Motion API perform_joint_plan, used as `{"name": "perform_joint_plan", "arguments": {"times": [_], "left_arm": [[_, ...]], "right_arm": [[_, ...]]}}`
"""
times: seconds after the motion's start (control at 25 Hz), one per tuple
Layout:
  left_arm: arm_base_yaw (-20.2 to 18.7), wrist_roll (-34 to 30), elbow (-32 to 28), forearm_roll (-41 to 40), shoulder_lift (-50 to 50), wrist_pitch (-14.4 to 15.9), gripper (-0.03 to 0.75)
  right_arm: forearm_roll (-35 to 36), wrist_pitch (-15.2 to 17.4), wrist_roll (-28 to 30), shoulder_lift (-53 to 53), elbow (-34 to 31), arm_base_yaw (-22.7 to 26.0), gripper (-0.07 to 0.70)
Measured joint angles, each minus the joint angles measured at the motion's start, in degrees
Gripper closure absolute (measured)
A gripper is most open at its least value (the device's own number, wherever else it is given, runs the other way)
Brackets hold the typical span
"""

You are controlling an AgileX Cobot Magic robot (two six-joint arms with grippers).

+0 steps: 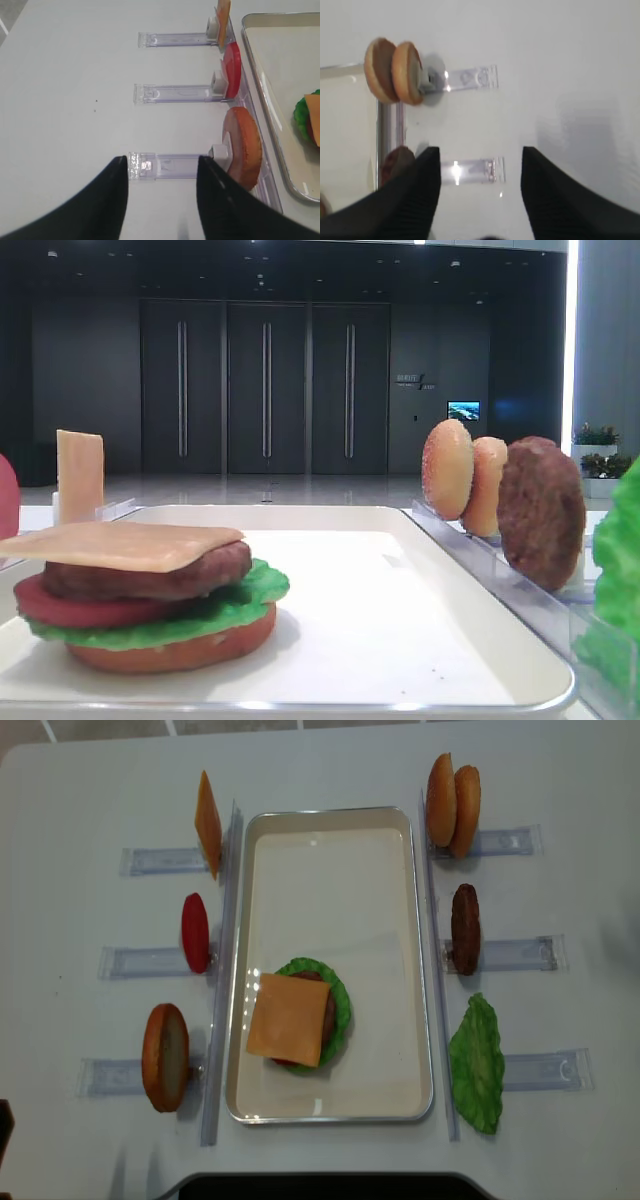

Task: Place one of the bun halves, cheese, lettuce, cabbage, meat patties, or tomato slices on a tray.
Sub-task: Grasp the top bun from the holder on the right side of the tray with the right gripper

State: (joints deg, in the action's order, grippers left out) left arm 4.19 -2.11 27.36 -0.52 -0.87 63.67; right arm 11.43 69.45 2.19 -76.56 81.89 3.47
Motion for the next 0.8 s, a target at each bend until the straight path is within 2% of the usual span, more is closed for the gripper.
{"name": "perform_joint_plan", "arguments": {"times": [0.12,0.2,0.56,0.64,0.8], "left_arm": [[0.0,0.0,0.0,0.05,0.0,0.0,0.37],[0.0,0.0,0.0,0.04,0.0,0.0,0.37],[0.0,0.0,0.0,0.04,0.0,0.0,0.37],[0.0,0.0,0.0,0.04,0.0,0.0,0.37],[0.0,0.0,0.0,0.04,0.0,0.0,0.37]], "right_arm": [[0.06,-0.06,0.0,-7.32,7.4,0.0,0.284],[0.06,0.0,0.0,-10.36,9.88,0.0,0.294],[-0.19,0.32,0.61,-15.47,11.03,-0.74,0.302],[-1.23,0.32,0.14,-15.47,11.05,-2.52,0.302],[-4.67,0.38,-2.8,-15.61,11.1,-10.34,0.302]]}}
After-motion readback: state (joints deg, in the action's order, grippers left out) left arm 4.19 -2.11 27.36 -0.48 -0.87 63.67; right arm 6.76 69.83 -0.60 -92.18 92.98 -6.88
